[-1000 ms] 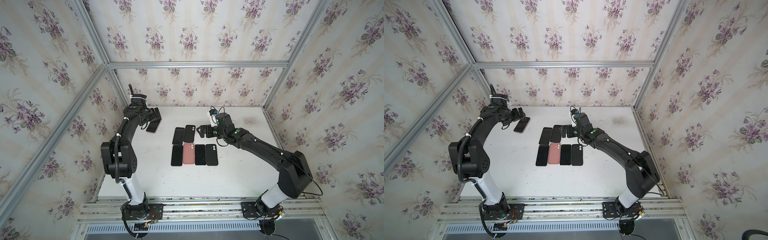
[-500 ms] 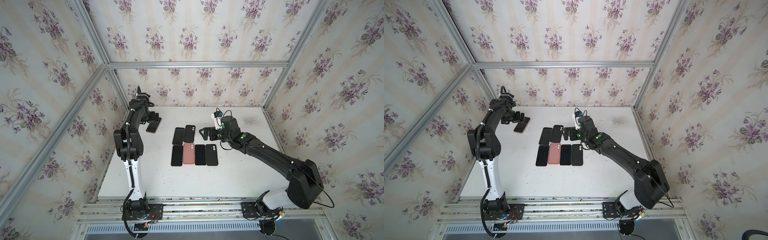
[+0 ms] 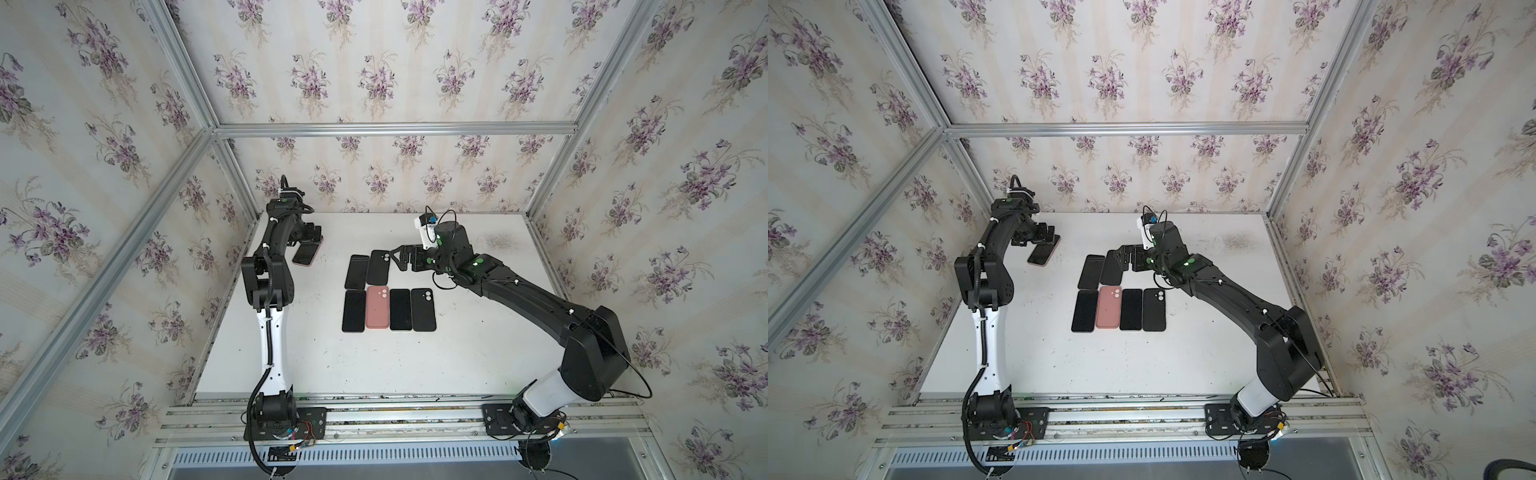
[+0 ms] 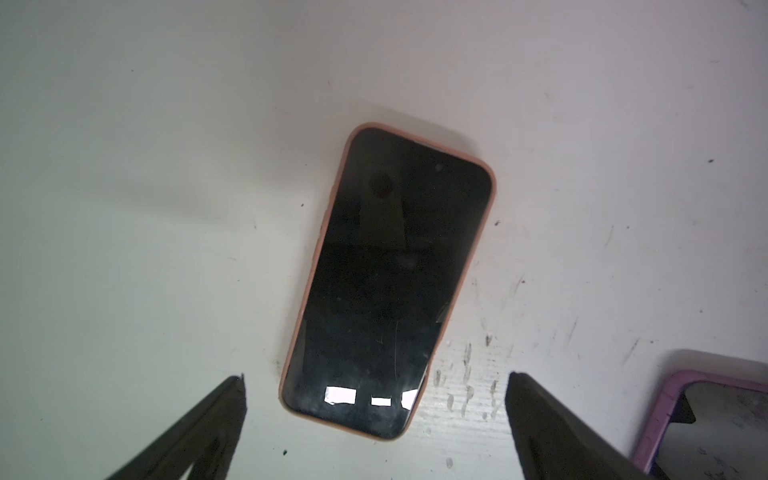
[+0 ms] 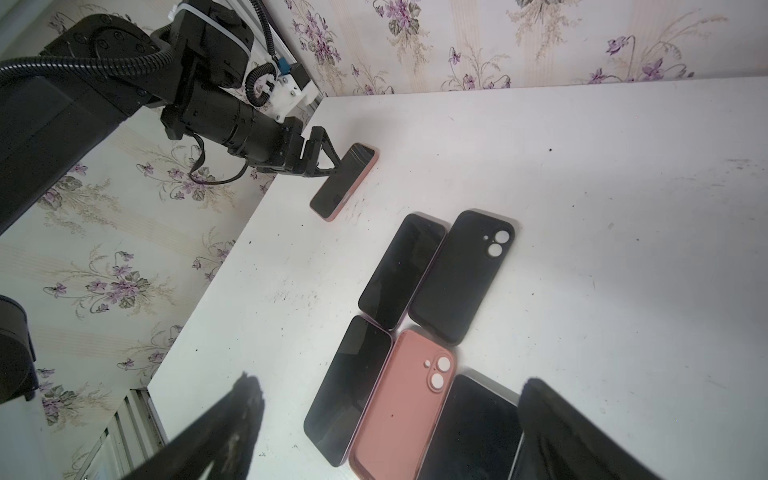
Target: Take the phone out of the phone case
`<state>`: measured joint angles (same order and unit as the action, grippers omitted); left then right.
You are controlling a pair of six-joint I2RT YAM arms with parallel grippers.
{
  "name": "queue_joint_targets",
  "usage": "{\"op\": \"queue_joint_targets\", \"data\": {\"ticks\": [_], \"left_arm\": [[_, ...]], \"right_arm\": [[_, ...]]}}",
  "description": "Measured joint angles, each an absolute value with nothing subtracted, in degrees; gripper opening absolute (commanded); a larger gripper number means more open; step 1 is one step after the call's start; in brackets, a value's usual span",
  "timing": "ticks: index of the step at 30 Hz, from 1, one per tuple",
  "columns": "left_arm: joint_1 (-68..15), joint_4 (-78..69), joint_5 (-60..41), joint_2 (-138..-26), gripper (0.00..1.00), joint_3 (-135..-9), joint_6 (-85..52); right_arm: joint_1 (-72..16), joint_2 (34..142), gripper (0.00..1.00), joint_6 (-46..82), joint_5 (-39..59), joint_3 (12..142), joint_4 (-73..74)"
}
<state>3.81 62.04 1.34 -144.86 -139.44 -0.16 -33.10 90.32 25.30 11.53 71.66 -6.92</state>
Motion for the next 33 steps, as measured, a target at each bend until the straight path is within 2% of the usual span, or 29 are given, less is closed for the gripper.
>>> {"op": "queue_joint_targets", "data": {"ticks": [23, 33], "left_arm": [[3.7, 62.0, 1.7, -150.2, 0.99, -141.0, -0.1], [3.8, 62.0, 1.4, -150.2, 0.93, -140.8, 0.1]], "right_arm": [[-31.6, 95.5, 0.99, 28.3, 13.9, 77.2, -5.2], [-29.3, 95.5, 0.99, 30.2, 15.7, 77.2, -4.5]]}}
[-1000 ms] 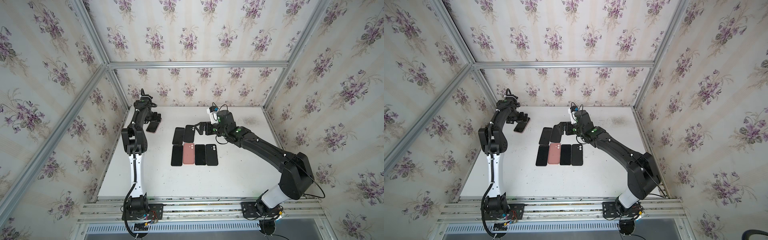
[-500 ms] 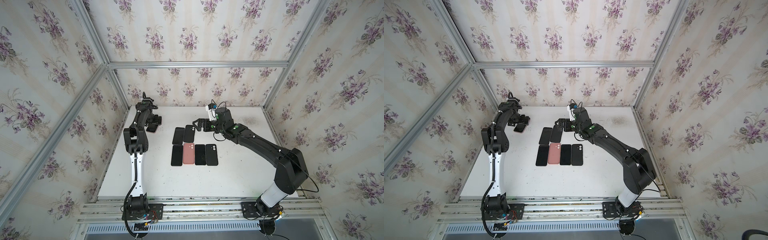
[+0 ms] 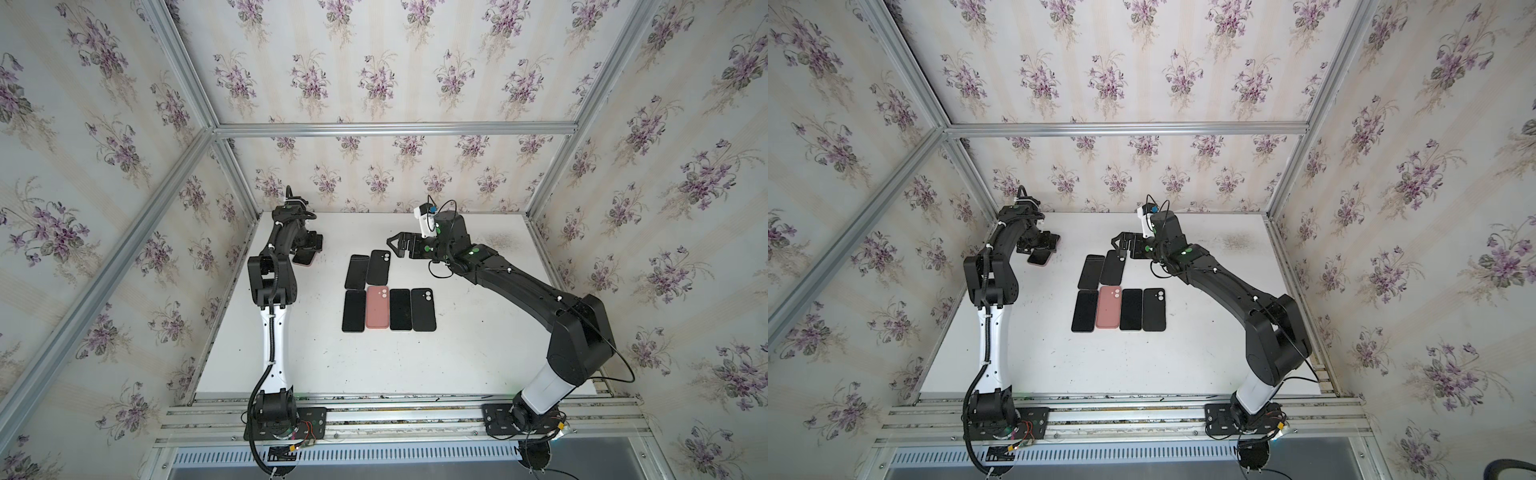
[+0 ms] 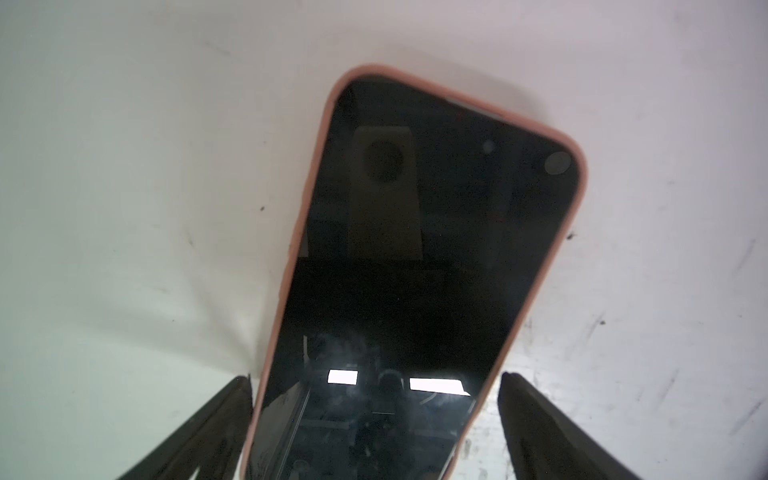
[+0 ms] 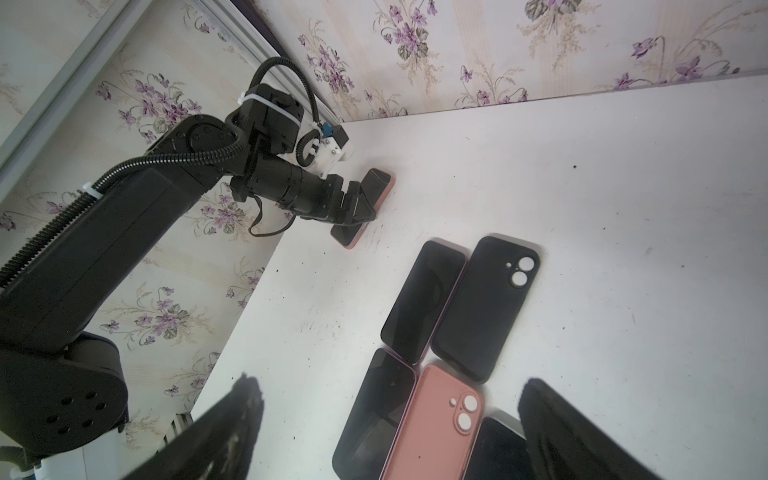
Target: Take the phone out of the phone case
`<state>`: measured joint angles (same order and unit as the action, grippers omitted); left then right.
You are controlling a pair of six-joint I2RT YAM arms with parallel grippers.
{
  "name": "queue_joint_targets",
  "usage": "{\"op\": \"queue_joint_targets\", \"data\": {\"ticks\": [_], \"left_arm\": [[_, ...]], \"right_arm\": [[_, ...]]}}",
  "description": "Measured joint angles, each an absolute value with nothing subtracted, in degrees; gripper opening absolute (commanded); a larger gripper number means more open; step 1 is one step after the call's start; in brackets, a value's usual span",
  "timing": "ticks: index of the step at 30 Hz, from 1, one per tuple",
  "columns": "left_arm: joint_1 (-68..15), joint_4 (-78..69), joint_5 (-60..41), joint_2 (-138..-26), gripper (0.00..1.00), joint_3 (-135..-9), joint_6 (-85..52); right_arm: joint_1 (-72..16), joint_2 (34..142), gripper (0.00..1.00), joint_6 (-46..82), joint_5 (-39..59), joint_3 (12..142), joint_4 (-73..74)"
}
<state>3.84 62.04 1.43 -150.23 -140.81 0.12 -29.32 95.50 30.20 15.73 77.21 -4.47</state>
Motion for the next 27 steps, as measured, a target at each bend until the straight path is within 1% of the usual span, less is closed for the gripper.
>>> {"op": "queue_joint_targets", "data": {"ticks": [11, 15, 23, 27], "left_arm": [[4.8, 62.2, -1.6, -150.2, 0.90, -140.6, -0.1], [4.8, 62.4, -2.2, -150.2, 0.91, -140.2, -0.1], [4.5, 62.5, -1.6, -150.3, 0.90, -139.9, 0.4], [4.1, 62.5, -0.3, -150.3, 0.87, -139.6, 0.5]], "right_arm": [[-27.8, 93.2, 0.99, 31.3, 15.9, 76.6, -3.6], [-27.7, 92.4, 0.99, 31.7, 16.0, 75.5, -3.2], [-27.5, 91.5, 0.99, 33.0, 15.9, 74.5, -2.7], [-27.4, 91.4, 0.99, 33.1, 15.9, 74.5, -2.7]]}}
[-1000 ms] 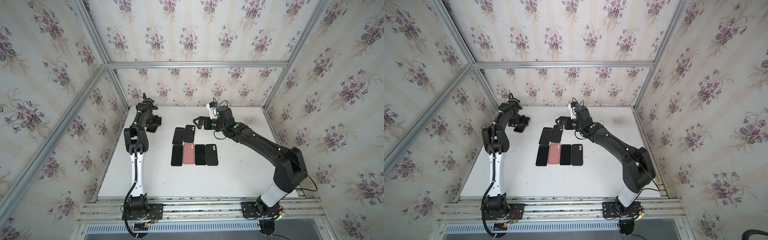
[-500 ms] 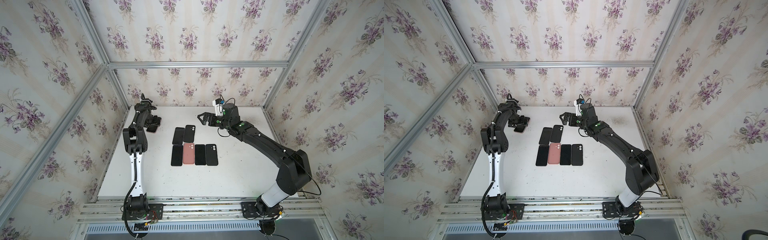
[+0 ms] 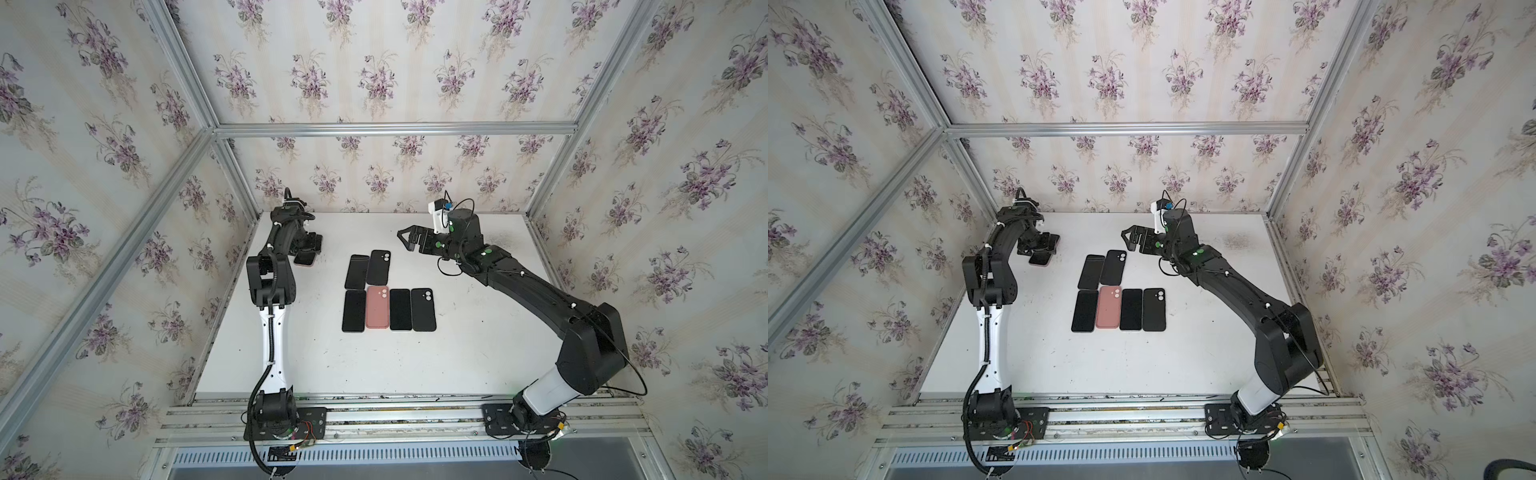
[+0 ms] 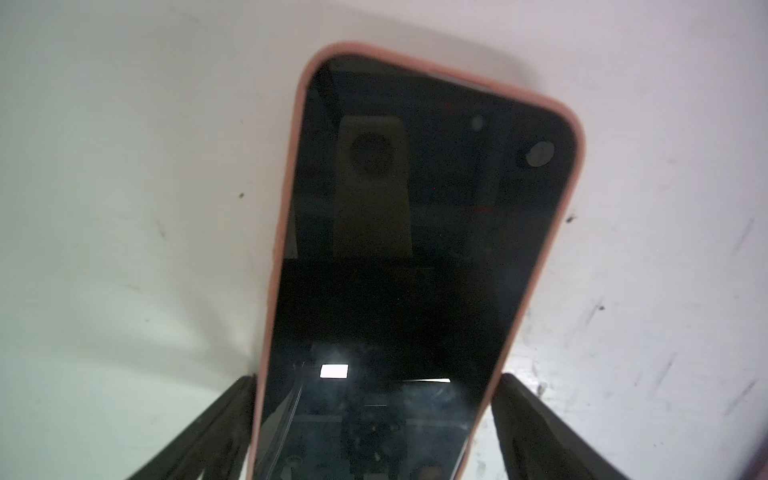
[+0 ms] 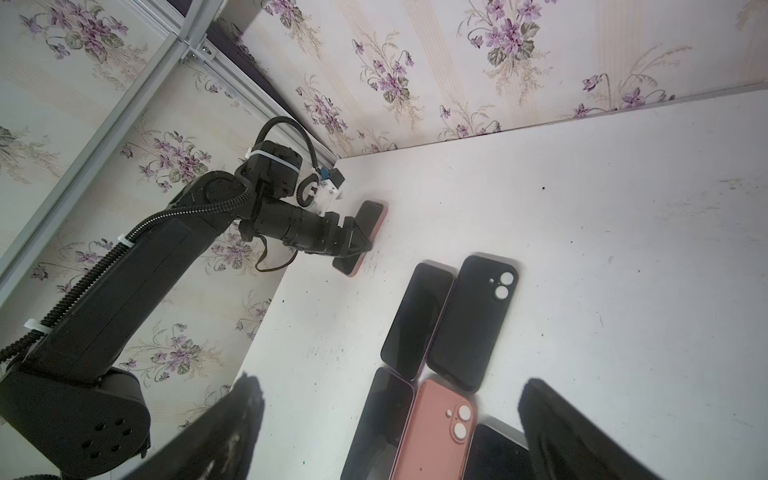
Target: Take the phone out of the phone case
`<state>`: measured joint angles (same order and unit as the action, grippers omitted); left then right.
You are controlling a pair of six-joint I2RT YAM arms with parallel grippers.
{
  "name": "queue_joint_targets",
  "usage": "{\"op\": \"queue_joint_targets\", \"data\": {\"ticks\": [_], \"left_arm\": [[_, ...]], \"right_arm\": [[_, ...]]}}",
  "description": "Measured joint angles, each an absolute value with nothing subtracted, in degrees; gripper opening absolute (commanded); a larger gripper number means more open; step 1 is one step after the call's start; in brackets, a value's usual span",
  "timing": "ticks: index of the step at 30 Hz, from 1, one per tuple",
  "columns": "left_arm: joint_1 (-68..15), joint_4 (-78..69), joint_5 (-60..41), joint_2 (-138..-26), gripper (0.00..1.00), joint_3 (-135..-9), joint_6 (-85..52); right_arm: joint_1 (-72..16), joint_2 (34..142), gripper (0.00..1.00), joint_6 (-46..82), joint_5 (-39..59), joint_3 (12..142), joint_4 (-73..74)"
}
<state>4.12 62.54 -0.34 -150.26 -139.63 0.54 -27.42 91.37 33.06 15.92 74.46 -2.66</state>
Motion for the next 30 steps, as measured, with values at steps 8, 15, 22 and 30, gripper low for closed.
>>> {"op": "queue_joint_targets", "data": {"ticks": [8, 15, 22, 30], "left_arm": [[3.4, 63.6, 1.3, -150.2, 0.78, -139.3, 0.5], [3.4, 63.4, 0.9, -149.5, 0.71, -138.0, 0.4], [3.5, 64.7, -2.9, -146.4, 0.65, -134.0, -1.3], [4.3, 61.3, -12.9, -140.2, 0.59, -125.4, -5.3]], "right_arm": [[-27.2, 90.3, 0.99, 33.3, 15.9, 73.8, -1.8], [-26.8, 89.2, 0.99, 33.6, 15.7, 72.5, -1.4], [-26.6, 89.4, 0.99, 36.0, 16.2, 70.6, 1.0], [-27.1, 92.3, 0.98, 39.2, 19.8, 68.9, 3.7]]}}
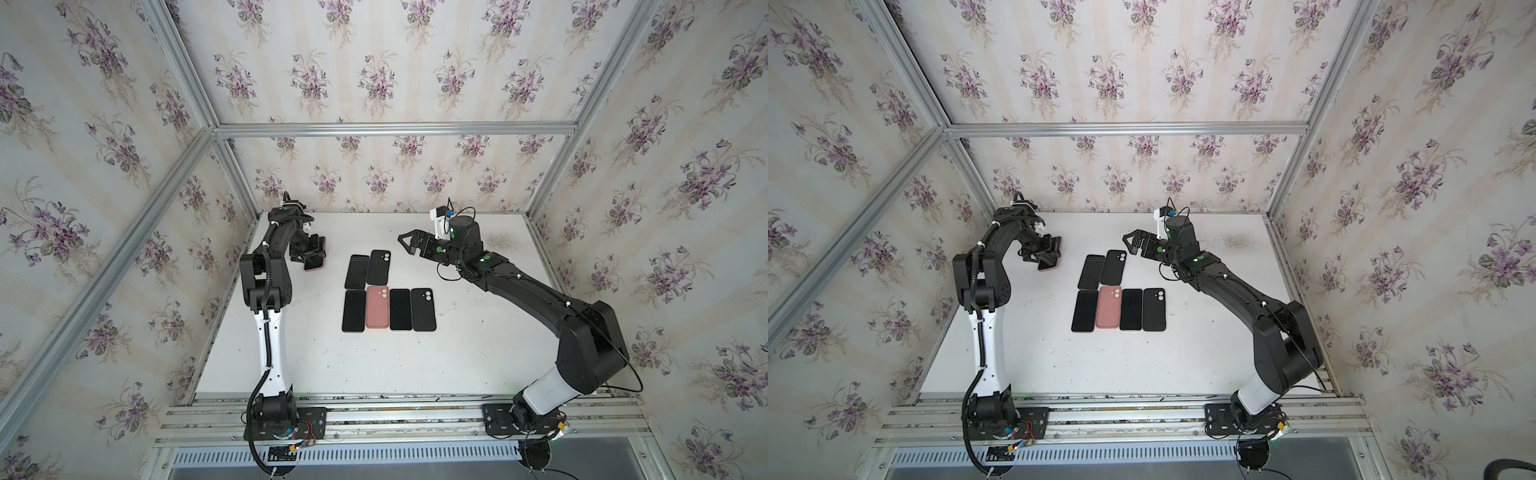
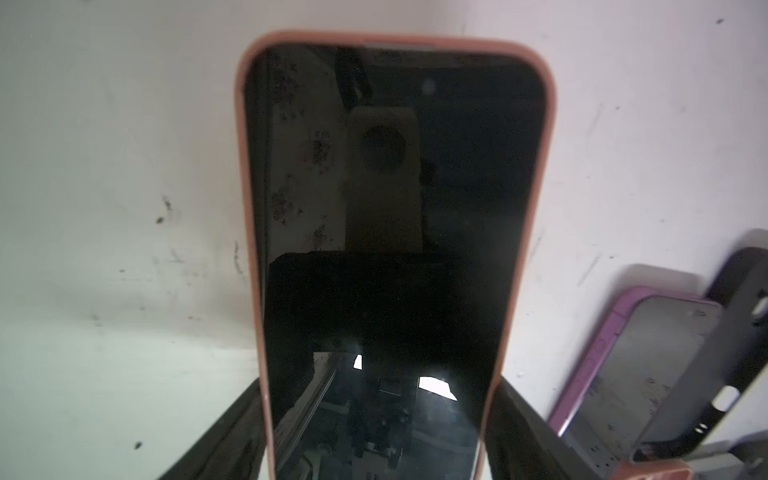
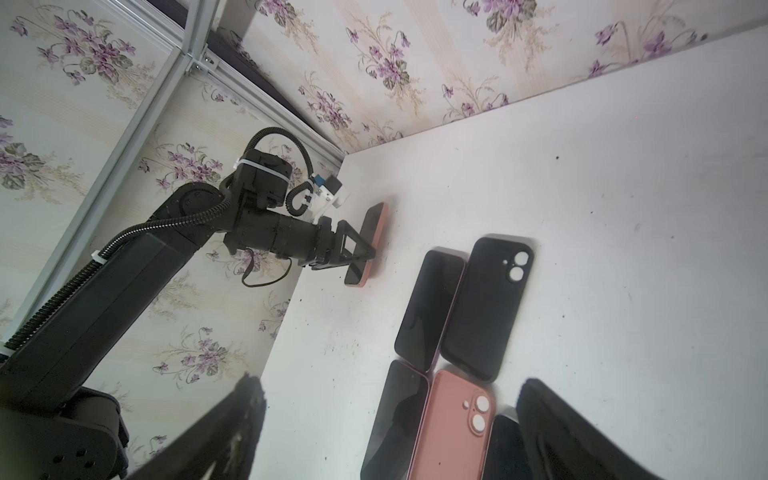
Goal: Take the phone out of the phone case
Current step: 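Lift the pink phone toward the right gripper while right gripper approaches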
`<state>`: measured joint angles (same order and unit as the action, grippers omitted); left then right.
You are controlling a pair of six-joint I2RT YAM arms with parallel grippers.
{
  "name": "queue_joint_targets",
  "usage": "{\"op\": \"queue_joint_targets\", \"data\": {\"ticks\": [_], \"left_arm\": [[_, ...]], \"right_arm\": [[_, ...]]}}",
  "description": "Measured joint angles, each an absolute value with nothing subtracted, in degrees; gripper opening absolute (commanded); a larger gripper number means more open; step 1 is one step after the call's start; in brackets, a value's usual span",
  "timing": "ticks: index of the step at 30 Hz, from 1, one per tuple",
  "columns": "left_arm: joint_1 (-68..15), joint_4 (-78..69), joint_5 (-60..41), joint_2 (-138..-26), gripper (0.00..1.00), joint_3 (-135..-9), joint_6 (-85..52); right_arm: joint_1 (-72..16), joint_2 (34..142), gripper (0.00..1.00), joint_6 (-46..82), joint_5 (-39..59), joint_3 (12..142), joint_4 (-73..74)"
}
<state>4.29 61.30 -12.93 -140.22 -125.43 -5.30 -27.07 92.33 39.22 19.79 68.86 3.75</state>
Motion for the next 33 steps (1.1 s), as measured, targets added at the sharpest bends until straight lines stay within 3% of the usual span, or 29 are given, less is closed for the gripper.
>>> {"op": "queue_joint_targets", "data": {"ticks": [13, 23, 33], "left_arm": [[3.8, 49.7, -26.6, -126.2, 0.56, -105.4, -11.8], [0.5, 38.5, -32.0, -113.4, 0.52, -88.5, -18.9], [-2.6, 33.0, -33.1, -107.4, 0.52, -81.9, -23.1]], "right_arm": [[-37.6, 103.7, 0.95, 41.1, 23.1, 74.4, 4.7], [-40.9, 115.9, 0.85, 44.1, 24.1, 85.1, 5.6], [-41.8, 119.1, 0.70, 45.2, 23.3, 87.4, 6.3]]}}
